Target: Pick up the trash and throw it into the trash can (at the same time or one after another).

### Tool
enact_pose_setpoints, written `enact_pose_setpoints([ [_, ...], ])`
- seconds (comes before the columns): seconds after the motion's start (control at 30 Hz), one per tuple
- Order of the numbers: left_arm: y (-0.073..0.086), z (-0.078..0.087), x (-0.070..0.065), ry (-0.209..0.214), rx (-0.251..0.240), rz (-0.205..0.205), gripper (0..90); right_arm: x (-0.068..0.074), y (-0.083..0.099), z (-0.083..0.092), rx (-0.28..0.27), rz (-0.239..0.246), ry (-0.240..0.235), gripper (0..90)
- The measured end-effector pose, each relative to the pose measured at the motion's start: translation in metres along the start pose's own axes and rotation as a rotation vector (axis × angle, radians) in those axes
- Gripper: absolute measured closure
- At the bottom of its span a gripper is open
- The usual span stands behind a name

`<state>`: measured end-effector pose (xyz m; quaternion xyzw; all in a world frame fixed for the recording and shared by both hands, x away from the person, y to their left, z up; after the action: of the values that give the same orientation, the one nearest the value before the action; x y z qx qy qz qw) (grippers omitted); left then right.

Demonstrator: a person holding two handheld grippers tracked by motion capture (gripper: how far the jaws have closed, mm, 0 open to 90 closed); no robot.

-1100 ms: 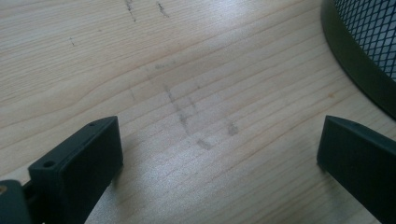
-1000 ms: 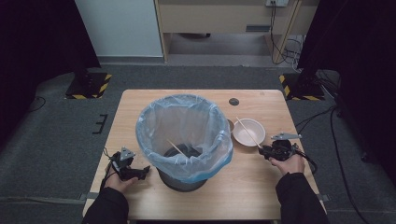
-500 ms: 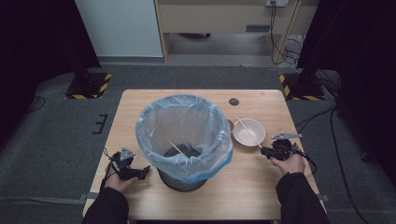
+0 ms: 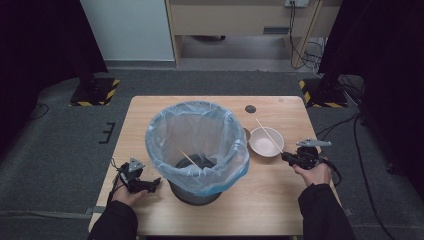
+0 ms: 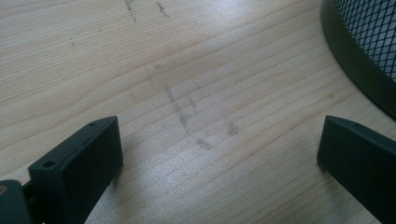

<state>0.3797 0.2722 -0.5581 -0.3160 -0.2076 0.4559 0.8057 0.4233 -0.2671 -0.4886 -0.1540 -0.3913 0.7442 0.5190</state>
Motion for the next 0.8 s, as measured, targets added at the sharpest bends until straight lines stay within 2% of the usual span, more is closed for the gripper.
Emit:
enact_pose_setpoints([
  [0.1,0.0,0.0,0.0,0.0,0.0,0.0,0.0,0.0,-0.007,0.008,-0.049,0.006,-0.004,86.1],
  [0.3,0.0,0.0,0.0,0.0,0.0,0.0,0.0,0.0,-0.02,0.025,-0.16,-0.013,0.002,86.1],
  [0.33,0.0,0.0,0.0,0.0,0.0,0.0,0.0,0.0,-0.024,0.031,-0.196,-0.021,-0.001,86.1],
  [0.4,0.0,0.0,0.0,0.0,0.0,0.0,0.0,0.0,-0.027,0.033,-0.212,-0.021,-0.003,86.1],
  [0.57,0.0,0.0,0.0,0.0,0.0,0.0,0.0,0.004,-0.038,0.049,-0.292,-0.024,-0.024,86.1],
  [0.6,0.0,0.0,0.0,0.0,0.0,0.0,0.0,0.007,-0.043,0.056,-0.325,-0.024,-0.036,86.1],
  [0.67,0.0,0.0,0.0,0.0,0.0,0.0,0.0,0.007,-0.045,0.059,-0.336,-0.022,-0.04,86.1],
  [0.73,0.0,0.0,0.0,0.0,0.0,0.0,0.0,0.012,-0.052,0.069,-0.384,-0.023,-0.065,86.2],
  [0.8,0.0,0.0,0.0,0.0,0.0,0.0,0.0,0.014,-0.054,0.072,-0.398,-0.02,-0.072,86.2],
])
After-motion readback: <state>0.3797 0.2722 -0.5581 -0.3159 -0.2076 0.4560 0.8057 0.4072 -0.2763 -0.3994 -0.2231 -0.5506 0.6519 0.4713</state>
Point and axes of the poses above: each handheld gripper's, and its own axes: z roughly backward along the jaws, y roughly out of its underside, x roughly to its left, the point moved 3 cm from there along -z, roughly forward along the jaws, and after that the axes turned 4 degrees about -z, right-handed, at the moved point
